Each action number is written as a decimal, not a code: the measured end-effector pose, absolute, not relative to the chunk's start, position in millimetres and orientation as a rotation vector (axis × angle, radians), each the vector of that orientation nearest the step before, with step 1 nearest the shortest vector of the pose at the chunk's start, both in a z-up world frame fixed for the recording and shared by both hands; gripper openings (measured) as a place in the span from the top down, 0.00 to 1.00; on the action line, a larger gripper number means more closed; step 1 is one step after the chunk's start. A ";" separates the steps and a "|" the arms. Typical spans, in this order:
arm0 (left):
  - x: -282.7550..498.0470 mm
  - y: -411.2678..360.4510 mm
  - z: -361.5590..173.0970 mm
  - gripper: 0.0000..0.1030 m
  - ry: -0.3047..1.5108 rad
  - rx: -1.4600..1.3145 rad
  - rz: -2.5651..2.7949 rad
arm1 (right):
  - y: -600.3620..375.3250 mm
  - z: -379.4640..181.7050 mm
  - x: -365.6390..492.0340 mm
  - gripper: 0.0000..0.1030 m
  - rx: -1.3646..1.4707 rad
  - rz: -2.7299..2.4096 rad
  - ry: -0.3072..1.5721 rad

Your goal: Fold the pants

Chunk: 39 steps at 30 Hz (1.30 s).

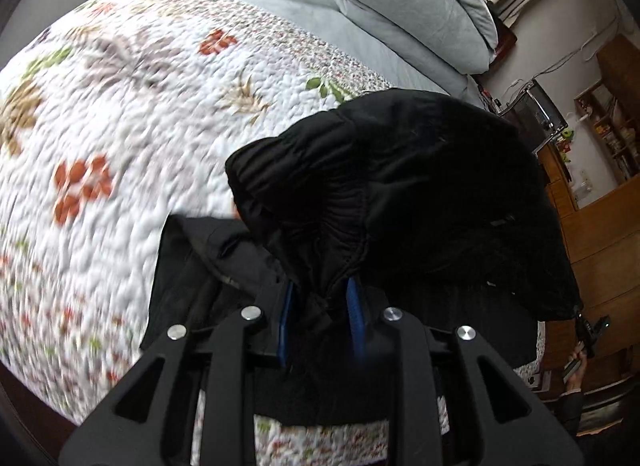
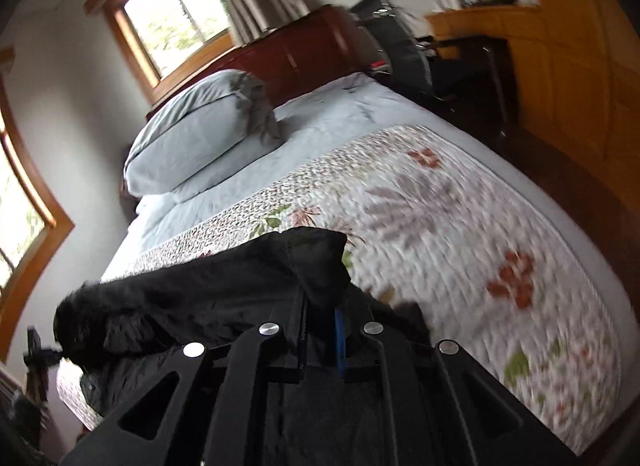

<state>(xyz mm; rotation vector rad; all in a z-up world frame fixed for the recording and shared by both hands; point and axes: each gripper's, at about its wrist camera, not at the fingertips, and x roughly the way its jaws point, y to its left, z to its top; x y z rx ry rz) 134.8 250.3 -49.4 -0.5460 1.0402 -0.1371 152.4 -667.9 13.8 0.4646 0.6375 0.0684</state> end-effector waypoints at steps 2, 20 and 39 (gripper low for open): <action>120.0 252.0 -55.3 0.77 1.046 -0.557 -0.133 | -675.7 4.3 135.6 0.90 0.498 0.048 0.638; 15.0 245.2 -94.9 0.08 1.152 -0.299 0.100 | -677.3 -93.3 64.5 0.53 0.587 -0.115 0.831; -6.8 205.0 -91.8 0.38 0.924 -0.705 0.077 | -594.8 -50.1 42.6 0.38 0.536 -0.007 0.789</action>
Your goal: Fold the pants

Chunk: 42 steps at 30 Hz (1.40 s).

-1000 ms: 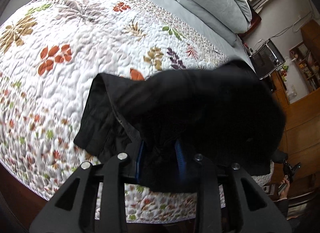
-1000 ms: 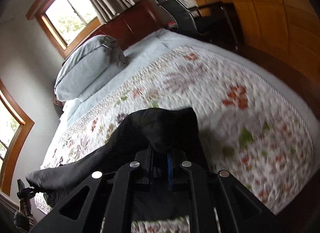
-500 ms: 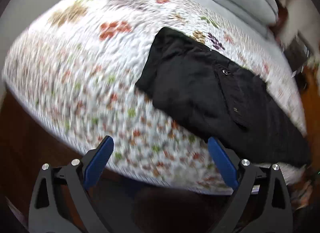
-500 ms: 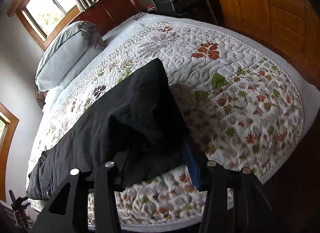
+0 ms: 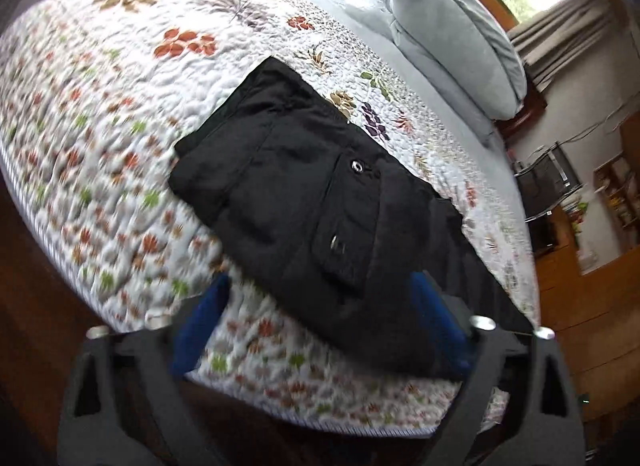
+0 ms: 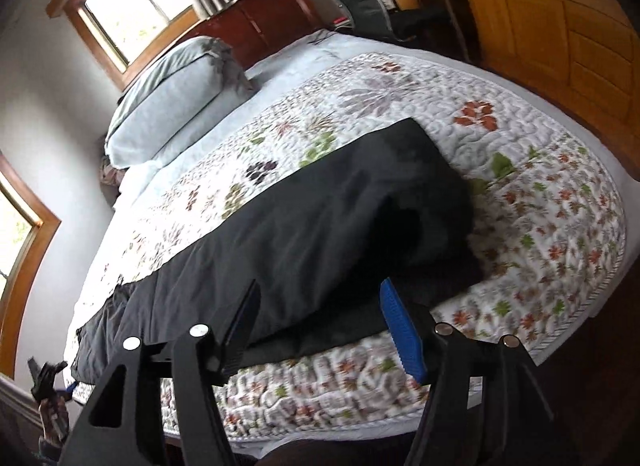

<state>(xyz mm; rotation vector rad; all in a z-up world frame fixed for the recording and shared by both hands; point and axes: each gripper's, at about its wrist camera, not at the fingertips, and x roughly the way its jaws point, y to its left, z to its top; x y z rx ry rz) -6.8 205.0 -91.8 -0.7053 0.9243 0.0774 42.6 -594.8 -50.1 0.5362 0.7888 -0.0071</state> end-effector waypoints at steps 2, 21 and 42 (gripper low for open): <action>8.0 206.1 -95.7 0.61 0.968 -0.690 0.075 | -589.5 -52.5 42.7 0.38 0.536 -0.002 0.797; 42.1 209.1 -107.8 0.47 0.959 -0.511 0.189 | -592.8 -80.2 39.8 0.33 0.694 -0.042 0.805; 65.6 100.1 -86.2 0.12 0.942 -0.207 0.150 | -655.1 -112.0 89.6 0.86 1.051 -0.070 0.751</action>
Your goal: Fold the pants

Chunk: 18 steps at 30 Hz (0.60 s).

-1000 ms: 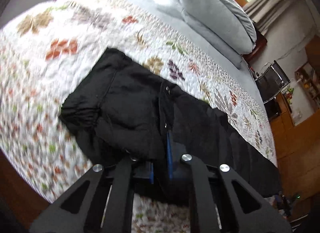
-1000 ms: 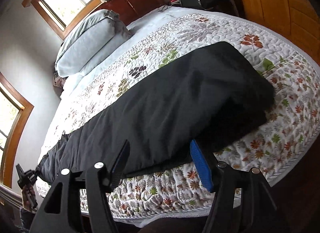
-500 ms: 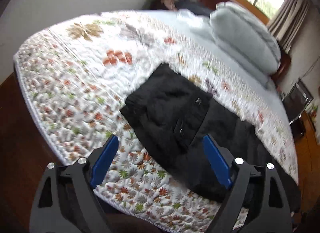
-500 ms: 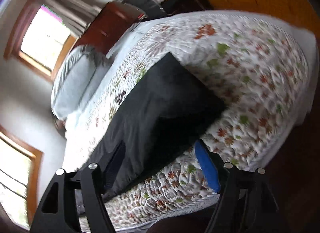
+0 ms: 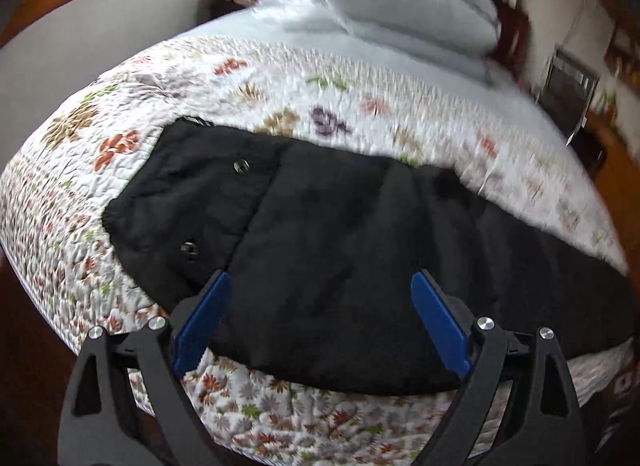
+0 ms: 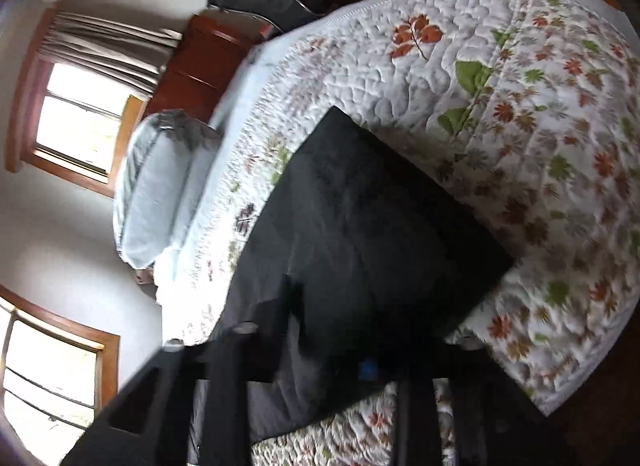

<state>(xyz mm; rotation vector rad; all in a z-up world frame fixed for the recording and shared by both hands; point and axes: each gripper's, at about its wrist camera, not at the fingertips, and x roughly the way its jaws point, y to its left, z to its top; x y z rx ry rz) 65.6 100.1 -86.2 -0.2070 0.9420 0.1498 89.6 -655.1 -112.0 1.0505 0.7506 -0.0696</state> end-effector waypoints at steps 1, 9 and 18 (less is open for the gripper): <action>69.1 98.9 -93.3 0.12 0.970 -0.183 0.161 | -655.4 -111.1 91.9 0.89 1.034 -0.072 0.754; 80.3 108.1 -123.4 0.10 1.087 -0.137 0.202 | -628.7 -46.1 110.8 0.94 0.948 0.200 0.526; 70.8 116.1 -111.1 0.10 1.056 -0.167 0.205 | -651.6 -130.1 85.3 0.76 0.928 -0.116 0.863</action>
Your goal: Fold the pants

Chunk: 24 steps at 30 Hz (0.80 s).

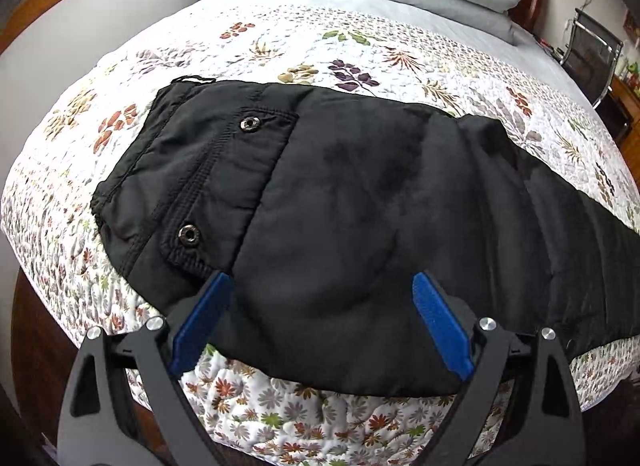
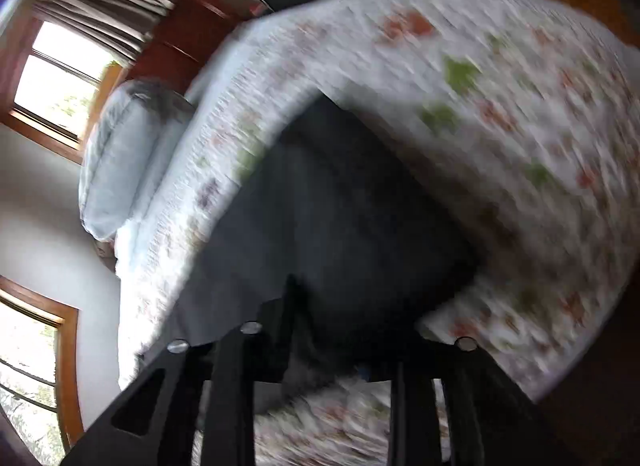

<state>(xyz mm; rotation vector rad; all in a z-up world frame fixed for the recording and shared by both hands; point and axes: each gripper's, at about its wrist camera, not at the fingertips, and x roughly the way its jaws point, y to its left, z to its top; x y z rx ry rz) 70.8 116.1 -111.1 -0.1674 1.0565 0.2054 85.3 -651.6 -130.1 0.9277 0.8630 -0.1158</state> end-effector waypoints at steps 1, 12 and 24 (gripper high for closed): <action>70.9 116.6 -112.2 0.10 1.059 -0.172 0.208 | -651.7 -134.7 75.5 0.73 0.955 -0.097 0.844; 68.1 107.2 -114.5 0.09 1.061 -0.165 0.197 | -660.8 -110.8 63.4 0.81 0.923 -0.129 0.766; 70.0 102.6 -120.6 0.07 1.074 -0.115 0.201 | -651.5 -108.6 61.4 0.53 0.856 -0.179 0.817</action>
